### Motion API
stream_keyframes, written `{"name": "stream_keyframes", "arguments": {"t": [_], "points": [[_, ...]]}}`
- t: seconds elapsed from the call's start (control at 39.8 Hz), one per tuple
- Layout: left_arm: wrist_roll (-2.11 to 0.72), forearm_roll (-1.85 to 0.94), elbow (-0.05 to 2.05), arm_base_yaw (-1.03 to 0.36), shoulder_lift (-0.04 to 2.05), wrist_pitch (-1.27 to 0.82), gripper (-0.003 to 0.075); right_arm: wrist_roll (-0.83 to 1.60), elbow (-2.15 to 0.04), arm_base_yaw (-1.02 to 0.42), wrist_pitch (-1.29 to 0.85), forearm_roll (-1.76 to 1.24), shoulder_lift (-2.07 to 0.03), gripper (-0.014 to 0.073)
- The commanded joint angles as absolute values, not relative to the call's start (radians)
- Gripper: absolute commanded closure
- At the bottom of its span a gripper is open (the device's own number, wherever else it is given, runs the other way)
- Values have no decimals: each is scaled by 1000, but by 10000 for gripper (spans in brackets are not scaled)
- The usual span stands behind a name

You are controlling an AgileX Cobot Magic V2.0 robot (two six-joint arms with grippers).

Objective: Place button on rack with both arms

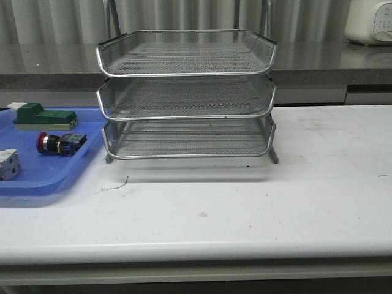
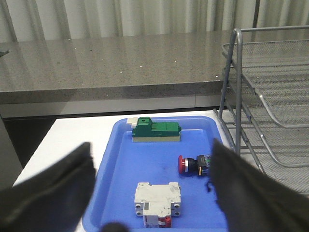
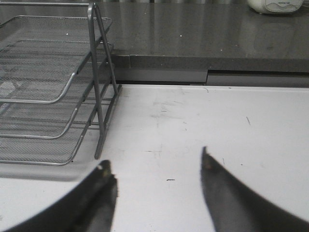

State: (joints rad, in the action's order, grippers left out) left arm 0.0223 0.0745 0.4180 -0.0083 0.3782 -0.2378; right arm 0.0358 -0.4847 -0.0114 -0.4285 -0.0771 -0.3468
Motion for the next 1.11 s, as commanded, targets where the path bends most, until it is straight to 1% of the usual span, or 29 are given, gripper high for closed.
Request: {"name": "stream_keyframes", "arguments": {"t": [0.0, 0.03, 0.13, 0.45, 0.55, 0.68, 0.9, 1.08], "points": [[24, 77, 452, -7, 391, -165, 12, 43, -523, -11, -353, -79, -361, -61], [24, 77, 452, -7, 391, -165, 20, 43, -523, -11, -353, -78, -361, -70], [24, 77, 452, -7, 391, -165, 58, 43, -523, -11, -353, -78, -361, -48], [24, 77, 452, -7, 391, -165, 168, 42, -523, -11, -327, -81, -363, -48], [24, 77, 452, -7, 391, -165, 192, 42, -523, -11, -338, -141, -402, -48], [24, 77, 452, -7, 391, -165, 198, 42, -536, -11, -332, -258, -544, -48], [24, 77, 452, -7, 391, -165, 198, 43, -624, -11, -285, -455, -917, -48], [24, 77, 452, -7, 391, -165, 198, 70, -729, -16, -309, -595, -1190, -43]]}}
